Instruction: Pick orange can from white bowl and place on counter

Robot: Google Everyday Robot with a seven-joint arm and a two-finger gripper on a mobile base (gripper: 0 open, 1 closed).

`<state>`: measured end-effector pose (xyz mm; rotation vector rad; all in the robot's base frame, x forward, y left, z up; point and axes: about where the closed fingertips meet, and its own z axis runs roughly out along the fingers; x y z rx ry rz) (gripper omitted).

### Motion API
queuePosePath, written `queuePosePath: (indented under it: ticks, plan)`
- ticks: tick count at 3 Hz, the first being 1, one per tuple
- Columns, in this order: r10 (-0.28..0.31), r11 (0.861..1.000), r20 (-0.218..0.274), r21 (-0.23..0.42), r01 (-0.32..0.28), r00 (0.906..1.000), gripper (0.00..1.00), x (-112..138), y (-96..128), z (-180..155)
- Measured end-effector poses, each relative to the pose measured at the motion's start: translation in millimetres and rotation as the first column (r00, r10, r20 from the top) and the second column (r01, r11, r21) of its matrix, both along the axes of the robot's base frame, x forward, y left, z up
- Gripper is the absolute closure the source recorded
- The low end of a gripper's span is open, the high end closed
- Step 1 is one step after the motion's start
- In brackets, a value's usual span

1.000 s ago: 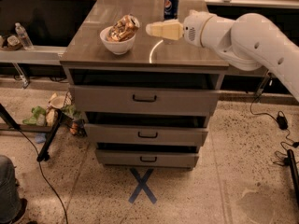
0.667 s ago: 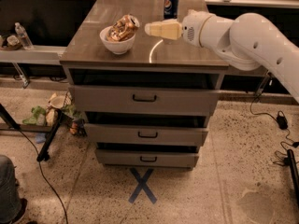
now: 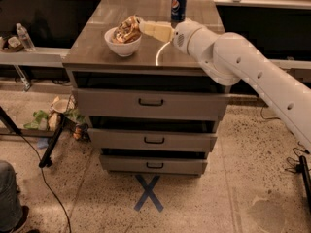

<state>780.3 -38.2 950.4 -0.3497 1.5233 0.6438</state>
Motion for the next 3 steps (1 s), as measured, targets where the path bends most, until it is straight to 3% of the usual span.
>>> queuePosePath:
  ticks: [1, 2, 3]
  plan:
    - [-0.004, 0.991, -0.014, 0.132, 0.006, 0.9999, 0.0, 22, 32, -16]
    - [0.004, 0.985, -0.032, 0.171, 0.002, 0.9995, 0.0, 35, 47, -29]
    - [0.048, 0.98, -0.051, 0.193, -0.037, 0.9975, 0.0, 42, 66, -34]
